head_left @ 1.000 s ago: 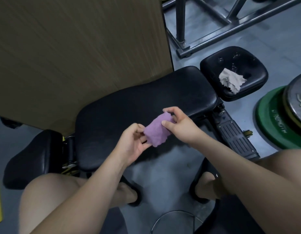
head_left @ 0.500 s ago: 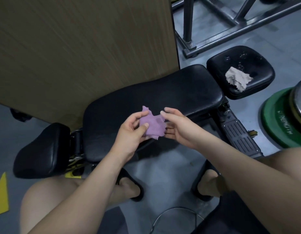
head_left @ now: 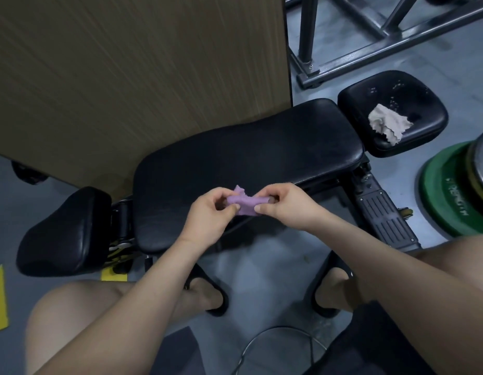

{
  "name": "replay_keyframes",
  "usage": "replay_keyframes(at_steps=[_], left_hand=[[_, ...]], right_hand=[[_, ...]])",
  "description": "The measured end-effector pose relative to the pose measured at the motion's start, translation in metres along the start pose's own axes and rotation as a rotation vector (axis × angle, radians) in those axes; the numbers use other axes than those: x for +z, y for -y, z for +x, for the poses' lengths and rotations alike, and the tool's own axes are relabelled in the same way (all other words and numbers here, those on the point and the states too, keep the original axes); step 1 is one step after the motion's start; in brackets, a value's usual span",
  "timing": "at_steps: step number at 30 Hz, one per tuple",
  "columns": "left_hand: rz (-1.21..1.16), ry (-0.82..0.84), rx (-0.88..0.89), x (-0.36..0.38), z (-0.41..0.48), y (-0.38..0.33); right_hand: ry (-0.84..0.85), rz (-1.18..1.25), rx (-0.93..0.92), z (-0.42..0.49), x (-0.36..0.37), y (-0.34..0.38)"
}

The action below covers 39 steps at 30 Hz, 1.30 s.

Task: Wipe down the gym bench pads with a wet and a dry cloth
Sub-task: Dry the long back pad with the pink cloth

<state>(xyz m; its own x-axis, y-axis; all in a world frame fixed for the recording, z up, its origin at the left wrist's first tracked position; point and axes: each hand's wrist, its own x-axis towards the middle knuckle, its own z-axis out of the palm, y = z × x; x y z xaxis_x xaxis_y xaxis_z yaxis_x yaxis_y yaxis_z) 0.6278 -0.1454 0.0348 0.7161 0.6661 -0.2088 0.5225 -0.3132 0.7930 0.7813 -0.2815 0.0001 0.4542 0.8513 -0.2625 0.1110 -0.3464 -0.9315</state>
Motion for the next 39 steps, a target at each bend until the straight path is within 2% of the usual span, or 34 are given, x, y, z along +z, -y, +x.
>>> replay_keyframes(at_steps=[2, 3, 6, 8, 10, 12, 14, 17, 18, 20, 23, 25, 27, 32, 35, 37, 39], left_hand=[[0.144, -0.014, -0.011, -0.003, 0.005, 0.006], [0.111, 0.002, -0.053, -0.004, 0.008, 0.007], [-0.291, 0.126, -0.175, 0.002, 0.014, 0.012], [-0.467, 0.166, -0.180, 0.010, 0.018, 0.012], [-0.518, 0.171, -0.174, 0.019, 0.023, 0.013], [-0.434, 0.153, -0.179, 0.026, 0.031, 0.017], [-0.238, 0.105, -0.189, 0.031, 0.043, 0.025], [0.006, -0.009, -0.203, 0.031, 0.059, 0.037], [0.064, -0.039, -0.203, 0.029, 0.062, 0.038], [0.142, -0.072, -0.201, 0.023, 0.068, 0.041], [0.199, -0.107, -0.178, 0.017, 0.072, 0.046], [0.235, -0.140, -0.134, 0.017, 0.077, 0.052], [0.269, -0.170, -0.073, 0.018, 0.082, 0.059], [0.445, -0.268, 0.107, 0.024, 0.094, 0.082], [0.535, -0.171, 0.055, 0.024, 0.096, 0.093], [0.598, -0.088, -0.001, 0.027, 0.095, 0.101], [0.648, -0.073, -0.009, 0.029, 0.094, 0.105]], right_hand=[[-0.080, -0.041, 0.002, 0.003, -0.003, -0.002], [-0.100, 0.011, 0.021, 0.004, -0.003, -0.003], [-0.024, 0.441, 0.101, 0.005, 0.002, -0.007], [0.009, 0.771, 0.137, 0.004, 0.008, -0.008], [0.032, 0.939, 0.168, 0.002, 0.012, -0.010], [0.061, 0.961, 0.170, 0.002, 0.015, -0.014], [-0.041, 0.839, 0.207, 0.006, 0.016, -0.019], [-0.392, 0.356, 0.222, 0.020, 0.011, -0.018], [-0.500, 0.181, 0.167, 0.026, 0.010, -0.016], [-0.609, -0.167, -0.092, 0.038, 0.012, -0.016], [-0.351, -0.806, -0.418, 0.055, 0.034, -0.046], [-0.212, -1.062, -0.422, 0.058, 0.049, -0.069], [-0.220, -1.058, -0.366, 0.055, 0.057, -0.074], [-0.302, -1.025, -0.450, 0.061, 0.056, -0.070], [-0.313, -0.929, -0.489, 0.048, 0.079, -0.071], [-0.203, -0.899, -0.561, 0.030, 0.099, -0.076], [-0.138, -0.957, -0.633, 0.029, 0.089, -0.081]])
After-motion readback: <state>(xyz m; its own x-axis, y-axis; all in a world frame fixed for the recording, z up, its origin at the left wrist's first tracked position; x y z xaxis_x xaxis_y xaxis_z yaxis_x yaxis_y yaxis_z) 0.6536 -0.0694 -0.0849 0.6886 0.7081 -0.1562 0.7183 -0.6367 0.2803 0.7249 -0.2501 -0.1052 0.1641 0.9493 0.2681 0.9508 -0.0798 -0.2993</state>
